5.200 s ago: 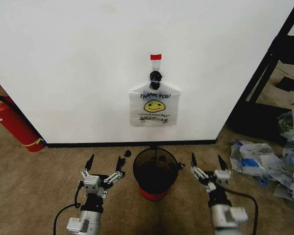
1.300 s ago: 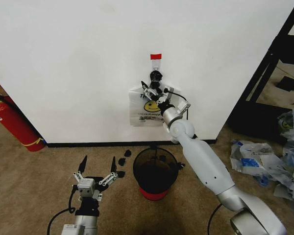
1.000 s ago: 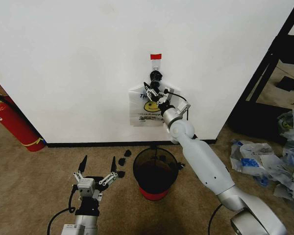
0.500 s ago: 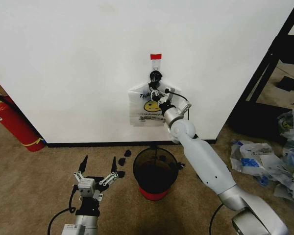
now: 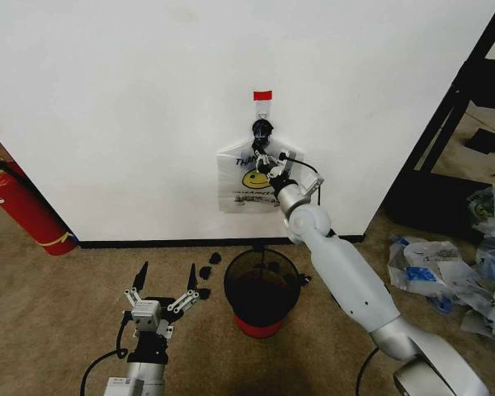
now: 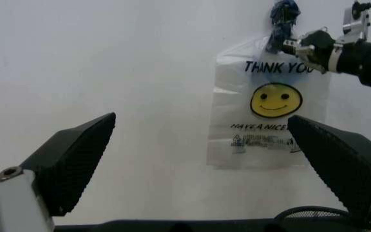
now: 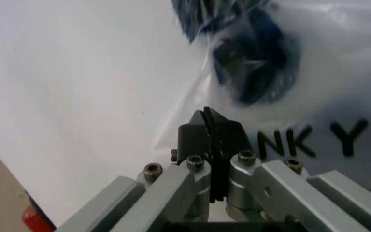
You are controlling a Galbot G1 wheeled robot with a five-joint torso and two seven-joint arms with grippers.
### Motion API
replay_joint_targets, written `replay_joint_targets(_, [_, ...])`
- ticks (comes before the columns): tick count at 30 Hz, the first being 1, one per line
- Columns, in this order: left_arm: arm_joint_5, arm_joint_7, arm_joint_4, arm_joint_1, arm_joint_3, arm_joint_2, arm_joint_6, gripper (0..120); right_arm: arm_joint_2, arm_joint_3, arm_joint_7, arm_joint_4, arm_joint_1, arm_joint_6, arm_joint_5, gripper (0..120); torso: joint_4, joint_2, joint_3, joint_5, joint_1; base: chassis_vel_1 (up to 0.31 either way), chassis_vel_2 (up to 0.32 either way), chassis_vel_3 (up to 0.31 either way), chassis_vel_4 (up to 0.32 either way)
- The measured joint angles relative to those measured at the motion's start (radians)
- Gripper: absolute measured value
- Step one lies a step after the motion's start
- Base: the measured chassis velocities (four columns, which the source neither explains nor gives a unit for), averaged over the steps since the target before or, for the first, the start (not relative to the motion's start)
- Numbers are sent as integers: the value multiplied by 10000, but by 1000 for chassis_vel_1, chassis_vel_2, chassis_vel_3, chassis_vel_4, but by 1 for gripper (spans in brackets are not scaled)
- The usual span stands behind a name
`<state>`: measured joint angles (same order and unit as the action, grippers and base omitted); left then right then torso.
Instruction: Pick up the garbage bag from the wall and place it over the trash bin.
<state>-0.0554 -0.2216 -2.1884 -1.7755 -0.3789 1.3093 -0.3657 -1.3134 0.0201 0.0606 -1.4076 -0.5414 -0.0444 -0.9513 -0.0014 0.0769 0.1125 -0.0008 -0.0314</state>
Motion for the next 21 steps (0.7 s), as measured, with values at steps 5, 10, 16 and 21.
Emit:
replay_joint_targets(5, [-16,0,69,23,7,-1,-23,100,258,52,93,-353,-444,-64,362,0,-1,0,0,-1,0,0,0,0,0])
replay_joint_targets(10, [-22,1,104,58,45,-8,-26,100,261,-113,-53,-430,-531,-81,355,0,-1,0,0,0,0,0,0,0,0])
replay_joint_targets(16, [-22,5,106,14,42,-3,-60,100,72,-349,-280,-174,33,-36,73,4,1,0,0,-1,0,0,0,0,0])
replay_joint_targets(21, [-23,8,106,18,37,12,-66,100,8,-358,-413,-2,170,-24,68,16,0,0,0,0,0,0,0,0,0])
